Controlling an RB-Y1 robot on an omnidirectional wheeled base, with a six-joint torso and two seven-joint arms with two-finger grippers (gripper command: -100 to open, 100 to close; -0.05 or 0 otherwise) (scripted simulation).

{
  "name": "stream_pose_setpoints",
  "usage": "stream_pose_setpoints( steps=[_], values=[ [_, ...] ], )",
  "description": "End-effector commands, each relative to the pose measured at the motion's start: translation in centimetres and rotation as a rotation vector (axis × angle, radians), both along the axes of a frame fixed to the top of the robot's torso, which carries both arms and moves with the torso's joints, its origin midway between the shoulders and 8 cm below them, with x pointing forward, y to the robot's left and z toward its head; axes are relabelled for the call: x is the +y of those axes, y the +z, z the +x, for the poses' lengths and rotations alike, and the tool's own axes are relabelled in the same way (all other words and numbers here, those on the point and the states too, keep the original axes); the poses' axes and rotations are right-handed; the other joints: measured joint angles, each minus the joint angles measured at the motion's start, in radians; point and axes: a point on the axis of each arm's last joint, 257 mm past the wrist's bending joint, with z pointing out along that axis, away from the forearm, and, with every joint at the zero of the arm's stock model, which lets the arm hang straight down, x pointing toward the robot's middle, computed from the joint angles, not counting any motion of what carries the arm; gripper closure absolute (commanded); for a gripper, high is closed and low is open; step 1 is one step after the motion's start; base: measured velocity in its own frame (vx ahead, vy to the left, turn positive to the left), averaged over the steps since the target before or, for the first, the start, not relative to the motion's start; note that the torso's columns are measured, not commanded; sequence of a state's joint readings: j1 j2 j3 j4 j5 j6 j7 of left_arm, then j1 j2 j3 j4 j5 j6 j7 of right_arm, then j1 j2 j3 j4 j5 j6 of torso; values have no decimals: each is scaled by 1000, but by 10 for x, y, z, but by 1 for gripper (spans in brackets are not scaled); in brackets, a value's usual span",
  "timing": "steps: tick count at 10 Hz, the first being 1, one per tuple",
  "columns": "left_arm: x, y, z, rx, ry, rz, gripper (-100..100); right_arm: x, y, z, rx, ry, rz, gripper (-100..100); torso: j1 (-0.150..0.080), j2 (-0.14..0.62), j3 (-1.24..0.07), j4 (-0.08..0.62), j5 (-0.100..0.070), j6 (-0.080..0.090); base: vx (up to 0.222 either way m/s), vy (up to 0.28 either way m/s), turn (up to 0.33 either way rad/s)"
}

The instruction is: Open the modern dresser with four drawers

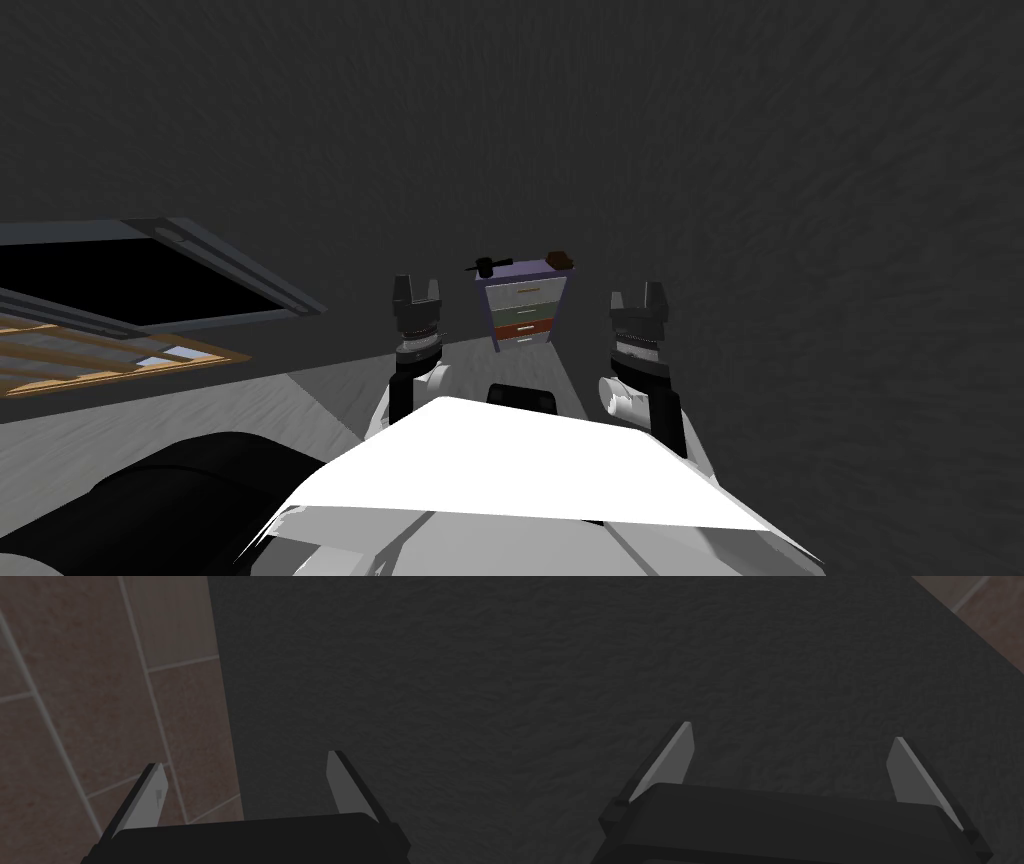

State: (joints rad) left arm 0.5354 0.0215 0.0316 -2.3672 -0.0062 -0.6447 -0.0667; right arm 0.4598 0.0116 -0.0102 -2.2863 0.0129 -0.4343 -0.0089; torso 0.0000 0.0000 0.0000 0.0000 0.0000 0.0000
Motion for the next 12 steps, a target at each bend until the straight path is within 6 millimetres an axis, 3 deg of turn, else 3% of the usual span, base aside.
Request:
stream_pose_setpoints(
  steps=[1,9,10,12],
  values=[
    [0,0,0,0,0,0,0,0,0,0,0,0,0,0,0,40,-82,41,0,0,0,0,0],
    [0,0,0,0,0,0,0,0,0,0,0,0,0,0,0,618,-1234,617,0,0,0,0,0],
    [0,0,0,0,0,0,0,4,-2,2,13,6,-51,-100,0,691,-1382,691,0,0,5,9,17],
    [0,0,0,0,0,0,0,10,-6,6,36,4,-134,-100,1,734,-1471,734,0,0,9,23,28]
  ],
)
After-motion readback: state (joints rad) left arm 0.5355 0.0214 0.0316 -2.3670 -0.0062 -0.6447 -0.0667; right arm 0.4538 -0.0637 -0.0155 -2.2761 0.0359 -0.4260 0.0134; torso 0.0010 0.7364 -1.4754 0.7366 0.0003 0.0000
